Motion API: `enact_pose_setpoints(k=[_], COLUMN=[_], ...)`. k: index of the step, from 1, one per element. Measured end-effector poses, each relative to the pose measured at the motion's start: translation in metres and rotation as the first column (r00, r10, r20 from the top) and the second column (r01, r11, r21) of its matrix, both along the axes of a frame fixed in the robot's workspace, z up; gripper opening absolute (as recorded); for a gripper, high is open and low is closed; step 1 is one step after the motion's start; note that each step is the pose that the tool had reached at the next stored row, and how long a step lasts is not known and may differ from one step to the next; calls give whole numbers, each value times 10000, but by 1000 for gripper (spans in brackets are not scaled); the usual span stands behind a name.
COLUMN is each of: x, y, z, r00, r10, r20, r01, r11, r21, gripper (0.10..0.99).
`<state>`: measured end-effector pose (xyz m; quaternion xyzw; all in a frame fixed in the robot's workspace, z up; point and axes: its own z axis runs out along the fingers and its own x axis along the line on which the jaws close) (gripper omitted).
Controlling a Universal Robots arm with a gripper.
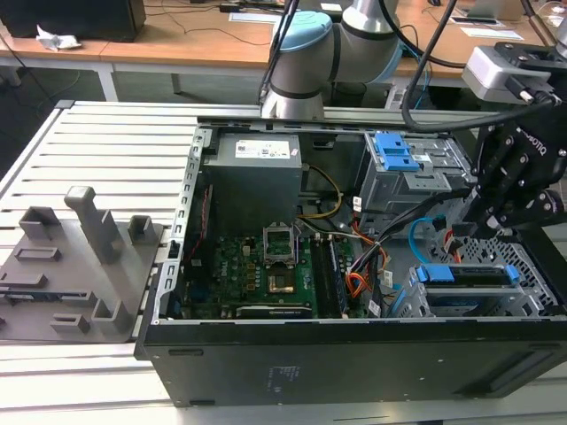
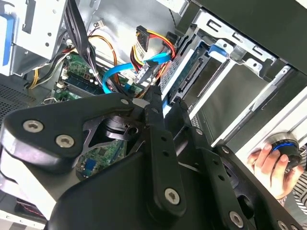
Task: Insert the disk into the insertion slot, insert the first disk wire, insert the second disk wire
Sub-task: 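Insert the first disk wire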
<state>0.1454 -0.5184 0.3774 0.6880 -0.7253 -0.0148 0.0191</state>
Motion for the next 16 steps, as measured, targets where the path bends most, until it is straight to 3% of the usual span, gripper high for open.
enact_pose_setpoints(k=[9,16], x=[0,0], y=[18,166], z=[-54,-114], r00=[10000,10000], r10=[-1,0], r20=[0,0], r01=[1,0], r11=[10000,10000], r21=[1,1], gripper=[302,302])
